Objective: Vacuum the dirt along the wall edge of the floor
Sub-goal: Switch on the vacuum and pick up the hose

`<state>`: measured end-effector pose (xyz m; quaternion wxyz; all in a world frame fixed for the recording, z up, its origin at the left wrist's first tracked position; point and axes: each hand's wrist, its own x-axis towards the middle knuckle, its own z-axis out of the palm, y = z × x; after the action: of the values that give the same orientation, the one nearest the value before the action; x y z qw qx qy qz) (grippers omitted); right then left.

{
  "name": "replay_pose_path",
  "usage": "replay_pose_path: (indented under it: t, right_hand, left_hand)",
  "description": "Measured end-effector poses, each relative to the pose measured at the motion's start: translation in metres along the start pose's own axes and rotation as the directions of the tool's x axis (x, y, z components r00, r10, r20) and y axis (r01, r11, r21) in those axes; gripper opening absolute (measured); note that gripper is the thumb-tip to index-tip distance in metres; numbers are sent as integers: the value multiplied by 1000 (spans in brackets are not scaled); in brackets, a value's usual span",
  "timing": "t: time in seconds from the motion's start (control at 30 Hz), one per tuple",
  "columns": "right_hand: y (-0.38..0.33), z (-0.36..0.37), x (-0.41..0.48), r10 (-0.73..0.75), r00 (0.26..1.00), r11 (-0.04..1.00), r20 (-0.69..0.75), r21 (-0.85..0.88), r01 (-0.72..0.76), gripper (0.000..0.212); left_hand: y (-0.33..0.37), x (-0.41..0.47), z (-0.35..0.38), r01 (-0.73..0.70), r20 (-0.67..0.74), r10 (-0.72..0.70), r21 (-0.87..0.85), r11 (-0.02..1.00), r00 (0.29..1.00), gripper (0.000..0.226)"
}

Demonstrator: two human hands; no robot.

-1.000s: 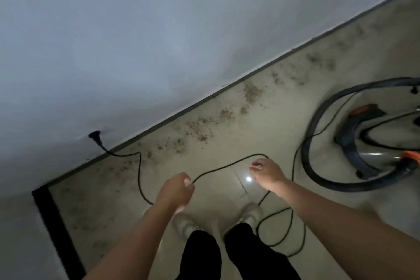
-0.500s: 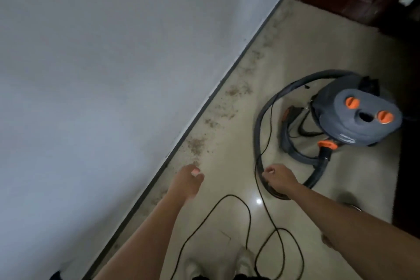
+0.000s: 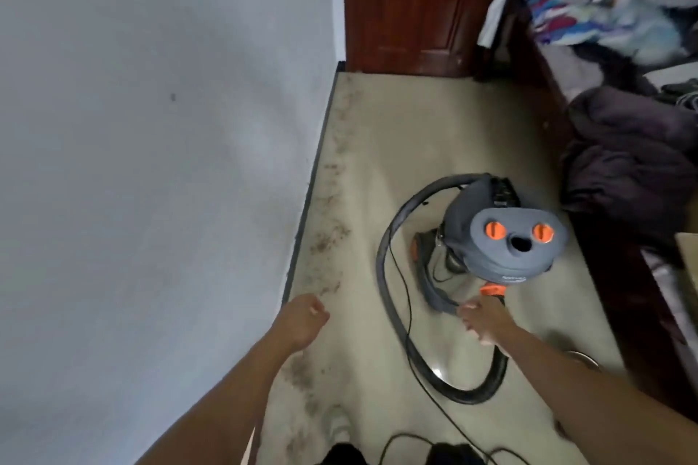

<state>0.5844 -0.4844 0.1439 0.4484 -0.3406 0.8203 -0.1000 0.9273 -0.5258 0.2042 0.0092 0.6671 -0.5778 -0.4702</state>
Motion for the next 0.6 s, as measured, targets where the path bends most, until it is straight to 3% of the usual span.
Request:
replay_pose_path:
  t: [0.23, 0.47, 0.6]
  right_hand:
    - [-50, -44, 40, 81, 990, 979, -112, 196, -58, 14]
    - [-86, -94, 121, 212, 963, 915, -168, 380, -136, 15]
    - [-96, -118, 185, 279, 945, 884, -172, 431, -182, 18]
  left_hand:
    - [109, 100, -66, -158, 92, 141, 219, 963, 986, 34]
    - [230, 216, -88, -322, 250, 247, 329, 888, 936, 26]
    - [300, 299, -97, -369, 280, 277, 368, 854, 919, 9]
